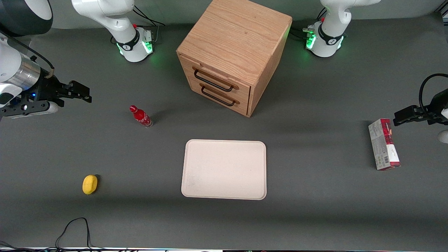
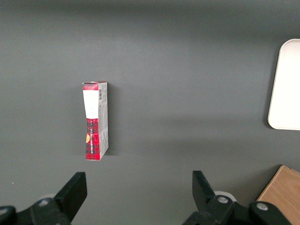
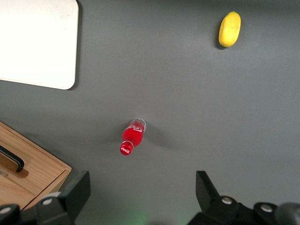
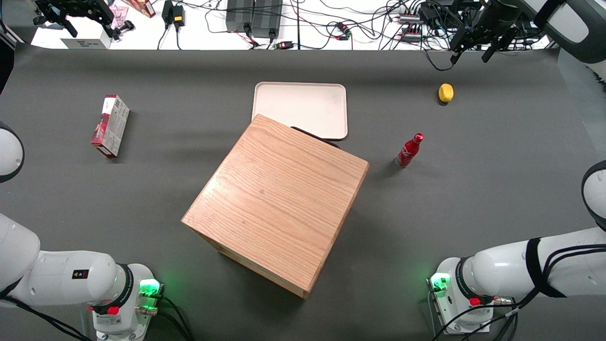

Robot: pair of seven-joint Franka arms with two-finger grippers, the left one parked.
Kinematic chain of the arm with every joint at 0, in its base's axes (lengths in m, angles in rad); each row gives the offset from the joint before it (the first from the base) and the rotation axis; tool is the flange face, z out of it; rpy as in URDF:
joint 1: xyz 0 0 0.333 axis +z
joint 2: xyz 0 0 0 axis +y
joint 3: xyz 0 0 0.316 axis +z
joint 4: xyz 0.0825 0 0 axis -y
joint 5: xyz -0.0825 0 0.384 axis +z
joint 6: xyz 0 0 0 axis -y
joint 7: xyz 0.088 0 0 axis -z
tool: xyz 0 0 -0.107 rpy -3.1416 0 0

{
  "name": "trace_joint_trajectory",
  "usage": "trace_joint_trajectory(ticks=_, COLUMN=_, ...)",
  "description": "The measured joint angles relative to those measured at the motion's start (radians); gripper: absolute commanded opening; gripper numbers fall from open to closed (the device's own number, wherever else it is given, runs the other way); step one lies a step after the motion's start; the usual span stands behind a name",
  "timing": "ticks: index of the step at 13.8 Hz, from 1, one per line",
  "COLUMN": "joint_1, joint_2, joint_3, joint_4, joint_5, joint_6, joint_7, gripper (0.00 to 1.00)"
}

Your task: Open upper drawer

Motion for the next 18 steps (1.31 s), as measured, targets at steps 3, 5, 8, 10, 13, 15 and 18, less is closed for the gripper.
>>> trace_joint_trajectory(ticks=3, joint_1=-0.002, joint_2=0.01, joint_3=-0.007, joint_4=0.007, joint_5=-0.001, joint_6=0.0, joint_7=0.0, gripper=1.0)
trace_joint_trajectory(ticks=5, joint_1=-0.002, joint_2=0.02, joint_3=-0.009, joint_4=0.02, joint_5=-0.01, joint_6=0.0, joint_7=0.0, gripper=1.0)
trace_joint_trajectory(ticks=8, joint_1=-0.002, joint_2=0.033, joint_3=-0.01, joint_4=0.048, joint_5=-0.025, joint_6=-0.005, joint_7=-0.001, gripper=1.0)
trace_joint_trajectory(ticks=10, joint_1=-0.002, joint_2=0.042, joint_3=-0.01, joint_4=0.065, joint_5=-0.026, joint_6=-0.02, joint_7=-0.001, gripper=1.0)
trace_joint_trajectory(ticks=13, joint_1=-0.002, joint_2=0.048, joint_3=-0.01, joint_4=0.073, joint_5=-0.027, joint_6=-0.023, joint_7=-0.001, gripper=1.0)
trace_joint_trajectory(ticks=15, joint_1=-0.002, joint_2=0.053, joint_3=-0.01, joint_4=0.073, joint_5=-0.027, joint_6=-0.023, joint_7=-0.001, gripper=1.0)
trace_joint_trajectory(ticks=18, joint_1=0.001, joint_2=0.069, joint_3=-0.009, joint_4=0.074, joint_5=-0.026, joint_6=-0.023, joint_7=-0.001, gripper=1.0)
